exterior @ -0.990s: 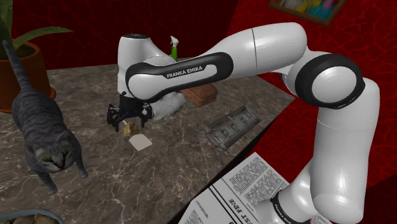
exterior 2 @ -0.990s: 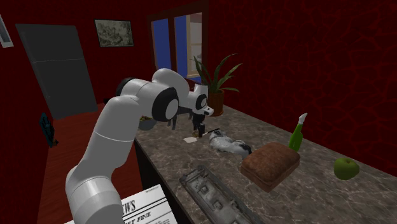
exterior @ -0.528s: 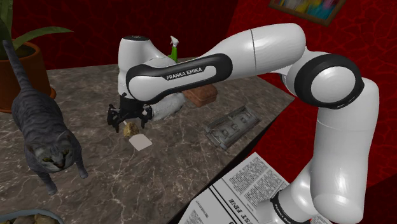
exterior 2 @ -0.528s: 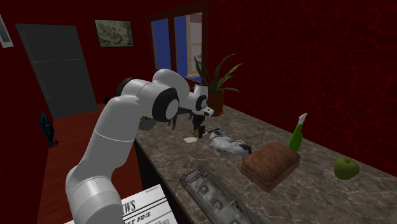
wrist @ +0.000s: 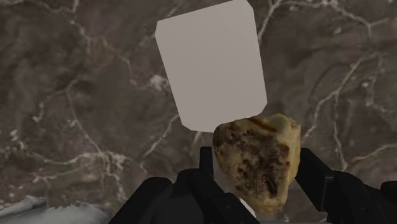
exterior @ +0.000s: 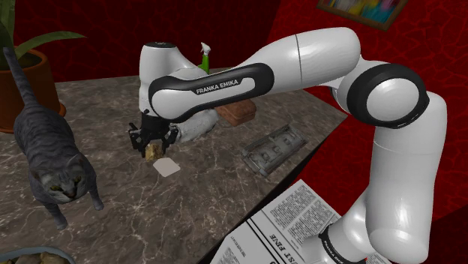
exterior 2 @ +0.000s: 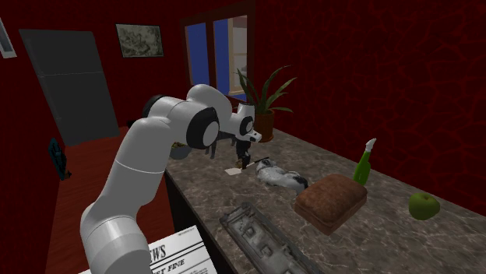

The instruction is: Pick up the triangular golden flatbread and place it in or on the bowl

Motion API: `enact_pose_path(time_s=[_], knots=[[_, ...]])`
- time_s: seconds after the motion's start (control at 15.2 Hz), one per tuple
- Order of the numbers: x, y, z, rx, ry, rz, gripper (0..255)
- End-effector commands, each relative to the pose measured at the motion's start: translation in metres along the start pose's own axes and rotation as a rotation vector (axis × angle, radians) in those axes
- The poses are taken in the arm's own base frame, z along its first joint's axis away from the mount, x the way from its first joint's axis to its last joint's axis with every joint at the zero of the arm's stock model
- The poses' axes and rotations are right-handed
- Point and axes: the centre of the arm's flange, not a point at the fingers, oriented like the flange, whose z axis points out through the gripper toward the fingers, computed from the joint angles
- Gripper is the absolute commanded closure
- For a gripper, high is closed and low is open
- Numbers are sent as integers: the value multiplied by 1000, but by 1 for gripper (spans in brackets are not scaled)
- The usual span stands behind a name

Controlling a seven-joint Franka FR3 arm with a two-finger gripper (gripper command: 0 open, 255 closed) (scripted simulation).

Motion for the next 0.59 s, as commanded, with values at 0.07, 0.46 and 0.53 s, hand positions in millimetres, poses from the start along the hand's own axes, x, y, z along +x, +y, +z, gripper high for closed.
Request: enact_pose_path(time_s=[0.07, 0.46, 0.53], knots=[[0, 0, 0, 0, 0, 0, 255], [-1, -1, -26, 0, 0, 0, 255], [-2, -1, -32, 0, 0, 0, 255]])
